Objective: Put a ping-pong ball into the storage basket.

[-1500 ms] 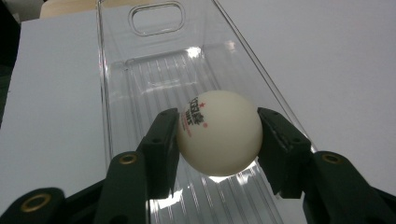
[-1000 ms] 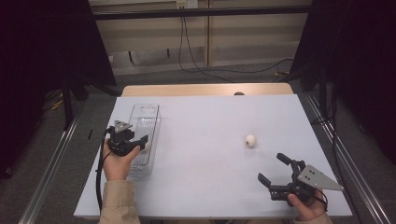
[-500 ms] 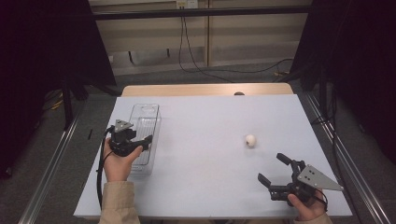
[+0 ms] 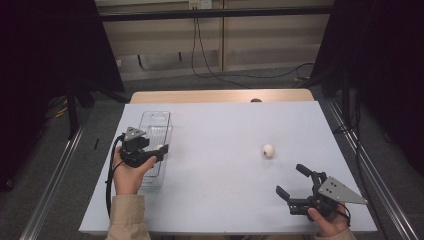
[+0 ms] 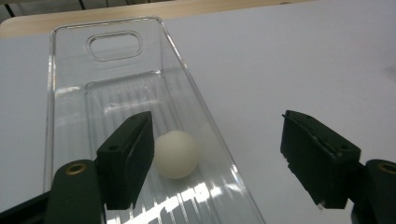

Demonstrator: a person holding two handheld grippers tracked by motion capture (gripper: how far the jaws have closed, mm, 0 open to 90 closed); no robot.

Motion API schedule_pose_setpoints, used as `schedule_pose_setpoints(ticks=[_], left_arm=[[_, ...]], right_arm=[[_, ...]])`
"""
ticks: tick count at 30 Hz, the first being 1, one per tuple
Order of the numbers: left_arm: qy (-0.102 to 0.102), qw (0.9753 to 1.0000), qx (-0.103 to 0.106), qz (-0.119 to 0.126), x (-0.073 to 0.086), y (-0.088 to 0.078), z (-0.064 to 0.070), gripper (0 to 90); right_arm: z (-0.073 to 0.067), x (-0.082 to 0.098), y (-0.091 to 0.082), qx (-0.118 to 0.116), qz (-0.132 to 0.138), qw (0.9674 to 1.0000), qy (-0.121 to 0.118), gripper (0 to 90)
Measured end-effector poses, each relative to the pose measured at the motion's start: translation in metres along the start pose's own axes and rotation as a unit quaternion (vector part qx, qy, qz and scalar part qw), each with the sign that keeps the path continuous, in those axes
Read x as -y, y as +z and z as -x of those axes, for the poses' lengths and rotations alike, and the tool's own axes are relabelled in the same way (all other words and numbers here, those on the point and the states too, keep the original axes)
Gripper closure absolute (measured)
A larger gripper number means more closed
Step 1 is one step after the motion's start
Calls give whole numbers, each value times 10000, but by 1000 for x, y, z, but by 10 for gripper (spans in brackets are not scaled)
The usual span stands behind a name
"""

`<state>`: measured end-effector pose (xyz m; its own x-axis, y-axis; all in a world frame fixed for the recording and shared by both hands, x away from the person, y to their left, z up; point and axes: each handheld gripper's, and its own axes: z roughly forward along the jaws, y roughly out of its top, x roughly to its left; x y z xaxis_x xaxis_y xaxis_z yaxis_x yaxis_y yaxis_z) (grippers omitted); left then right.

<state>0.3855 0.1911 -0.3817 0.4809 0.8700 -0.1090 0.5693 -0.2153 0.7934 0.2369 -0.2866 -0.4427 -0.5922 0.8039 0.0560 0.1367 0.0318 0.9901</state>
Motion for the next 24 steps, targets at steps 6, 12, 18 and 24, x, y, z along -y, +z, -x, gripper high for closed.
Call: schedule_pose_setpoints(ticks=[6, 12, 18, 24], left_arm=[[70, 9999, 136, -16, -3, 2, 8, 221], [164, 9997, 205, -14, -5, 4, 13, 202], [197, 9995, 265, 29, -7, 5, 20, 188], [238, 9992, 335, 26, -8, 7, 24, 166]], right_arm=[[0, 0, 0, -5, 2, 10000, 0, 24], [0, 0, 0, 1, 7, 10000, -4, 24], [0, 0, 0, -9, -3, 10000, -8, 24], [0, 0, 0, -1, -2, 10000, -1, 24]])
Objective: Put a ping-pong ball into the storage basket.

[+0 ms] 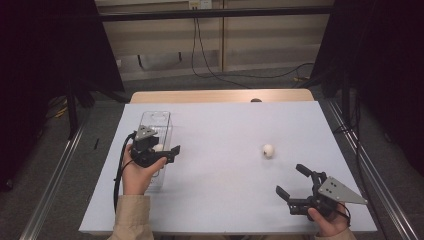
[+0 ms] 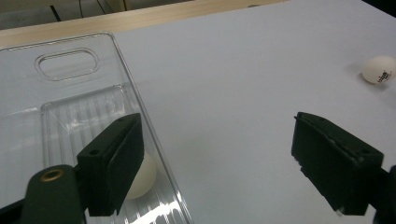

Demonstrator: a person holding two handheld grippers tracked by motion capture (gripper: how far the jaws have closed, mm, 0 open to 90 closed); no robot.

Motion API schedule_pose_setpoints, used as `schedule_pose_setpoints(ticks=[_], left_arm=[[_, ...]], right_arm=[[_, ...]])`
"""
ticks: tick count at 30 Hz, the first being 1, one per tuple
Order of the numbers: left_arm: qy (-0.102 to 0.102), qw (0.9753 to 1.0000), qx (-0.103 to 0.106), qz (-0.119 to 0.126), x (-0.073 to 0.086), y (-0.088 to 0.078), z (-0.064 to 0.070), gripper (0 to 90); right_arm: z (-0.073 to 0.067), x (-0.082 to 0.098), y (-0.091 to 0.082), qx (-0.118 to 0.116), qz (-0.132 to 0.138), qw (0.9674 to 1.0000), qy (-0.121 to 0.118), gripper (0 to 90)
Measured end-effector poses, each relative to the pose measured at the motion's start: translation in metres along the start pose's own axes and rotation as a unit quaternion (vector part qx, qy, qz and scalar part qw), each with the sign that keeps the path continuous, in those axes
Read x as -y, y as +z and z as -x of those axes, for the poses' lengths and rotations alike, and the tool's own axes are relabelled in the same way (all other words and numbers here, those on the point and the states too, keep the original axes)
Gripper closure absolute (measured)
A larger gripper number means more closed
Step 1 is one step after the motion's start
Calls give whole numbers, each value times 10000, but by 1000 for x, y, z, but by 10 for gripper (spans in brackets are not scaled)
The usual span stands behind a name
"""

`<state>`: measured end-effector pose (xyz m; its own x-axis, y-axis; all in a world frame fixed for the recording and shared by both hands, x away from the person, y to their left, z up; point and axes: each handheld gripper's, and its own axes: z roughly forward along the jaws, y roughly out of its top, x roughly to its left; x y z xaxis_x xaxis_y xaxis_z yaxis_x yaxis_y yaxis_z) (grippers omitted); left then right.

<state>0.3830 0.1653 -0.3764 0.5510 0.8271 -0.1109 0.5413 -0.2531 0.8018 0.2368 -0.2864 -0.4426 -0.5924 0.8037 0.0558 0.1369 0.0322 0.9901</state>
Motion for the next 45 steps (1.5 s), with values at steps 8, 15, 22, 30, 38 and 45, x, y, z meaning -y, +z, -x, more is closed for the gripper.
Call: schedule_pose_setpoints(ticks=[8, 15, 22, 30, 38, 45], left_arm=[[49, 9999, 118, 14, -2, 3, 8, 152], [125, 9997, 224, -64, -3, 10, 18, 144], [193, 9992, 315, -127, -4, 13, 23, 139], [251, 9986, 424, -174, -3, 19, 31, 136], [290, 9982, 476, -200, -3, 24, 35, 125], [280, 9983, 493, -144, -4, 25, 37, 122]], right_arm=[[0, 0, 0, -7, -1, 10000, -7, 24], [0, 0, 0, -11, -2, 10000, -6, 24], [0, 0, 0, 3, 1, 10000, -8, 24], [0, 0, 1, -9, -22, 10000, -14, 24], [0, 0, 1, -6, -45, 10000, -35, 25], [1, 1, 1, 19, -46, 10000, -8, 25]])
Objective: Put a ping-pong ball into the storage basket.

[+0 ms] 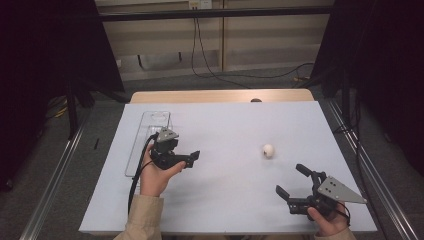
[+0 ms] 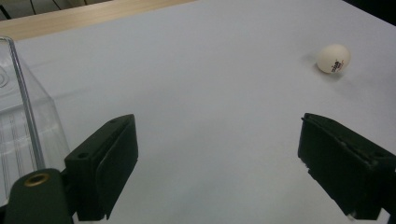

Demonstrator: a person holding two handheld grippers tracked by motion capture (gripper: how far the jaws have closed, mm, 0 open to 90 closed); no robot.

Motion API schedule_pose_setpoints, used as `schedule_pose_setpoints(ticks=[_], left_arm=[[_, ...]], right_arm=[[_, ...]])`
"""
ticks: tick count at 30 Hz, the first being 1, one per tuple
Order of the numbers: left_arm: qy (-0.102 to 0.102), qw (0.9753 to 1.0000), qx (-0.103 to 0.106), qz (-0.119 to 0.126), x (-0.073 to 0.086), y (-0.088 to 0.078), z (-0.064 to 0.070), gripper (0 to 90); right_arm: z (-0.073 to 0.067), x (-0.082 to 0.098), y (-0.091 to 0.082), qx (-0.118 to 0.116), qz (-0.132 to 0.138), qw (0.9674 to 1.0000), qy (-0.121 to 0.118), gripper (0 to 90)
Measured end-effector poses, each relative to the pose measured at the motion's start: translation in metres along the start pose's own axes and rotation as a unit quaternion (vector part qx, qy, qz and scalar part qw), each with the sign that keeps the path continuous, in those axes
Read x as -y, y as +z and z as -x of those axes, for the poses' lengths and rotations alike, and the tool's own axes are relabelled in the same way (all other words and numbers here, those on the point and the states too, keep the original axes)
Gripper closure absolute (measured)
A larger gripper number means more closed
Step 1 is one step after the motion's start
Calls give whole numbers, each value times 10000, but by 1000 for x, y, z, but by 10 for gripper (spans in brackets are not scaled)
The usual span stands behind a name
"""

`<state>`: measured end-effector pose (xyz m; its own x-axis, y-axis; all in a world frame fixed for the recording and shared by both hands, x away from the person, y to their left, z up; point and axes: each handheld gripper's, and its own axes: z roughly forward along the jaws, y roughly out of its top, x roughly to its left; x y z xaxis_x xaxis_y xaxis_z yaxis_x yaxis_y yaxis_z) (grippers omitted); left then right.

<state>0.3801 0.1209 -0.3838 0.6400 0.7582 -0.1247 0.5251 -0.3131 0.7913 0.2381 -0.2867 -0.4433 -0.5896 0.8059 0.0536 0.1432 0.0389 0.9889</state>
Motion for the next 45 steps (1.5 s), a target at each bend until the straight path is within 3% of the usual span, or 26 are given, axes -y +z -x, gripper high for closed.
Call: schedule_pose_setpoints(ticks=[24, 45], left_arm=[[2, 9998, 196, 23, 0, 11, 11, 108], [192, 9994, 263, -115, 1, 25, 23, 102]], right_arm=[[0, 0, 0, 27, 2, 10000, -1, 25], [1, 1, 0, 19, -9, 10000, -12, 25]])
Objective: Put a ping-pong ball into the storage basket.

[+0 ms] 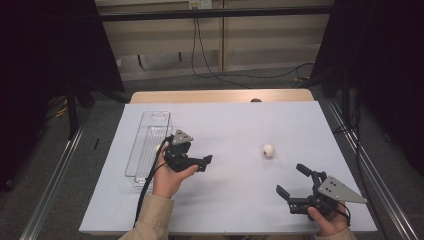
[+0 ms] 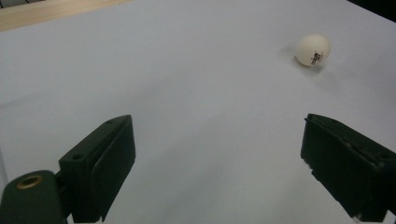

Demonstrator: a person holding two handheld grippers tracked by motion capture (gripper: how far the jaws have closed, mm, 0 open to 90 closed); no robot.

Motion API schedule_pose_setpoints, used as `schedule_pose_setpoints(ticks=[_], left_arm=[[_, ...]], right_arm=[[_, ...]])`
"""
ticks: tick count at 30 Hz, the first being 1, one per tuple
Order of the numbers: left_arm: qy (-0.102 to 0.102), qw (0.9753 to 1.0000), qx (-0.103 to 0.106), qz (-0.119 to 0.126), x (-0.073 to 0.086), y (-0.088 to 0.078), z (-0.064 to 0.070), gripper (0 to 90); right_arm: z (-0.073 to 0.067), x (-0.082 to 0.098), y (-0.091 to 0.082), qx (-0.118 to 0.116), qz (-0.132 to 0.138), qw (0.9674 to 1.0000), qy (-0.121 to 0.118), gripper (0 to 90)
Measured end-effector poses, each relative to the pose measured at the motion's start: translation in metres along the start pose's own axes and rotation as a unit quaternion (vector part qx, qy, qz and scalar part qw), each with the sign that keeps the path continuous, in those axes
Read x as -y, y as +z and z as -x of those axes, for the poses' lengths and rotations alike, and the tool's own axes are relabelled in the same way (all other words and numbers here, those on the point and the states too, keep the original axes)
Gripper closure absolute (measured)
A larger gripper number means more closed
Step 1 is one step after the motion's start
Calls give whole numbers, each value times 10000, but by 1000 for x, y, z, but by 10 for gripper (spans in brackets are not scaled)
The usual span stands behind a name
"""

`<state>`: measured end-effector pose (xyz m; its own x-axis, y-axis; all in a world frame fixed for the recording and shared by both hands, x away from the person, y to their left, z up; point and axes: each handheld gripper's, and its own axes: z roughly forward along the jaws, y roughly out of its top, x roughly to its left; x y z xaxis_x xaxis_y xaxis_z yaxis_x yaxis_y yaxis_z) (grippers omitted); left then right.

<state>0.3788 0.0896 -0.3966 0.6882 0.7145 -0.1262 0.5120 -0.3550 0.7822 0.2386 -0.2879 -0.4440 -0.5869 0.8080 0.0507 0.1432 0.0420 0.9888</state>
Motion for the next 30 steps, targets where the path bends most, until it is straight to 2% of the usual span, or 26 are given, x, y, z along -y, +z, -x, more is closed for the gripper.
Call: schedule_pose_setpoints(ticks=[6, 10, 15, 30], left_arm=[[6, 10000, 43, 5, 0, 4, 3, 101], [95, 9999, 66, -52, 1, 6, 4, 101], [50, 9999, 108, 45, 1, 8, 7, 99], [52, 9999, 146, 60, 1, 12, 10, 94]], right_arm=[[0, 0, 0, -8, -7, 10000, 6, 25], [0, 0, 0, -8, 2, 10000, 5, 25], [0, 0, 0, -13, 0, 10000, 2, 25], [1, 0, 0, 0, -2, 10000, -1, 25]])
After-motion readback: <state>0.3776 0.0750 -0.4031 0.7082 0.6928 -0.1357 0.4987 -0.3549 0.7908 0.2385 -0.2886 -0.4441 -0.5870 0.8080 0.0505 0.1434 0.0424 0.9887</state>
